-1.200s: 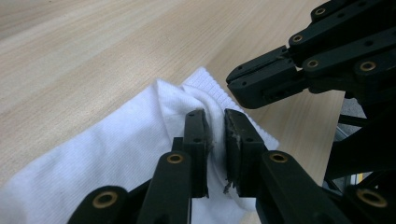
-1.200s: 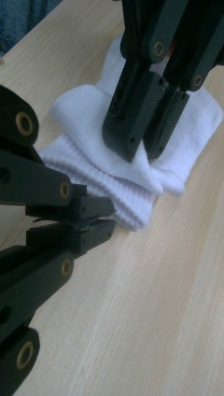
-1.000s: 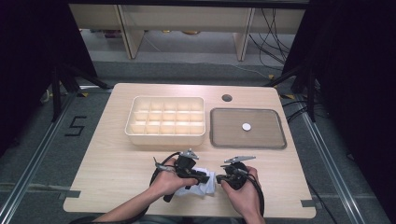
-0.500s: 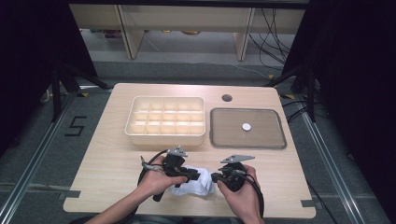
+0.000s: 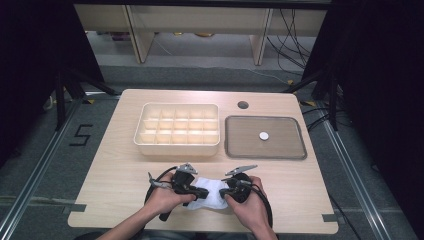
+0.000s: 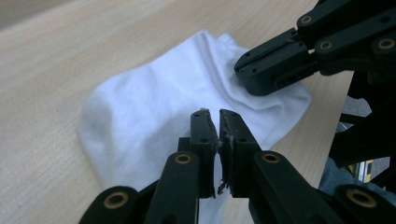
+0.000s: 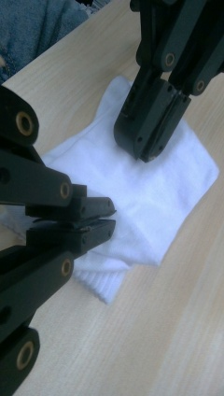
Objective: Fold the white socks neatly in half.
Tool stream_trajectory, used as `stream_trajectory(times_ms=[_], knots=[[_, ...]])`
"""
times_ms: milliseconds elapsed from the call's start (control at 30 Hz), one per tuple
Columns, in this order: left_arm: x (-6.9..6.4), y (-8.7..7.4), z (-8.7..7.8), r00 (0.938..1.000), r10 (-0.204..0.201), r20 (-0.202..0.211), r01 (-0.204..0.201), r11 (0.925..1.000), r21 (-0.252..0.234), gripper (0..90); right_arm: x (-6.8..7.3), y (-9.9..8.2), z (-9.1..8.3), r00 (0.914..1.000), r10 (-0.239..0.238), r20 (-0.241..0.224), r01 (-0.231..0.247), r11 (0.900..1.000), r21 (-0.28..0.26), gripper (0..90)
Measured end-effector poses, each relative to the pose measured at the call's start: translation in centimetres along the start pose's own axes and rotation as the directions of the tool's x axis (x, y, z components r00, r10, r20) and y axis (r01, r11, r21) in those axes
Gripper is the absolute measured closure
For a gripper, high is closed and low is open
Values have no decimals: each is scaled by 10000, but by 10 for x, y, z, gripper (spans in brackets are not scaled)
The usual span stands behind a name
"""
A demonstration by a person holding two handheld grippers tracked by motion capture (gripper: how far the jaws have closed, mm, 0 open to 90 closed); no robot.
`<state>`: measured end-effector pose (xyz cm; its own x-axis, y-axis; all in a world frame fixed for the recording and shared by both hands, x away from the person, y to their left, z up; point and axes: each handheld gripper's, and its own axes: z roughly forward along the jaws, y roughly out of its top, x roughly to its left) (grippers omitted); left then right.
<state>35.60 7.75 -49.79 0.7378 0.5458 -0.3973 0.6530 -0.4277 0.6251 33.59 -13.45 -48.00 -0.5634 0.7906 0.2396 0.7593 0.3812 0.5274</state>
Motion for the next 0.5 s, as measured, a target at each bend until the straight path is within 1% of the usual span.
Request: stream_trajectory(times_ms=[33, 100, 133, 167, 200, 233, 300, 333, 367, 400, 433, 467, 500], knots=[[0, -1, 1, 9999, -101, 23, 101, 9999, -40, 835, -1, -1, 1, 10000, 74, -54, -74, 10000, -22, 875], [1, -2, 2, 10000, -86, 43, 86, 10000, -21, 831, -2, -1, 0, 9998, 143, -150, -143, 9999, 14, 874], [0, -2, 1, 10000, -42, -7, 42, 10000, -66, 827, -2, 0, 0, 10000, 38, -63, -38, 10000, -57, 872], [-1, -1, -1, 10000, -79, 18, 79, 9998, -155, 826, -1, 0, -1, 10000, 70, -15, -70, 9999, -94, 871], [0, 0, -5, 9999, -39, 135, 43, 9996, -276, 826, 1, 1, -3, 10000, 20, -14, -20, 9999, -171, 871], [-1, 2, -11, 10000, -5, -31, 3, 9982, -603, 830, 1, 2, -6, 10000, -20, 27, 20, 9998, -212, 871], [2, 5, -18, 9998, 29, -177, -45, 9962, -865, 845, 5, 5, -11, 10000, -38, 17, 39, 9993, -384, 871], [4, 7, -21, 9994, -15, -335, -18, 9950, -998, 852, 6, 6, -12, 10000, -17, -9, 16, 9990, -445, 871], [6, 7, -23, 9987, -121, -502, 69, 9948, -1014, 860, 8, 7, -14, 10000, -19, 17, 20, 9990, -451, 871], [9, 7, -23, 9981, -219, -576, 161, 9949, -996, 866, 10, 8, -14, 9999, -111, -76, 107, 9988, -483, 872], [12, 7, -22, 9971, -237, -717, 171, 9956, -920, 870, 11, 9, -14, 9997, -202, -101, 197, 9985, -501, 873], [14, 6, -20, 9969, -297, -724, 238, 9964, -814, 873, 13, 10, -13, 9998, -143, -107, 139, 9990, -436, 874], [15, 4, -18, 9964, -337, -780, 281, 9970, -722, 875, 14, 11, -12, 9995, -262, -177, 255, 9987, -434, 877]])
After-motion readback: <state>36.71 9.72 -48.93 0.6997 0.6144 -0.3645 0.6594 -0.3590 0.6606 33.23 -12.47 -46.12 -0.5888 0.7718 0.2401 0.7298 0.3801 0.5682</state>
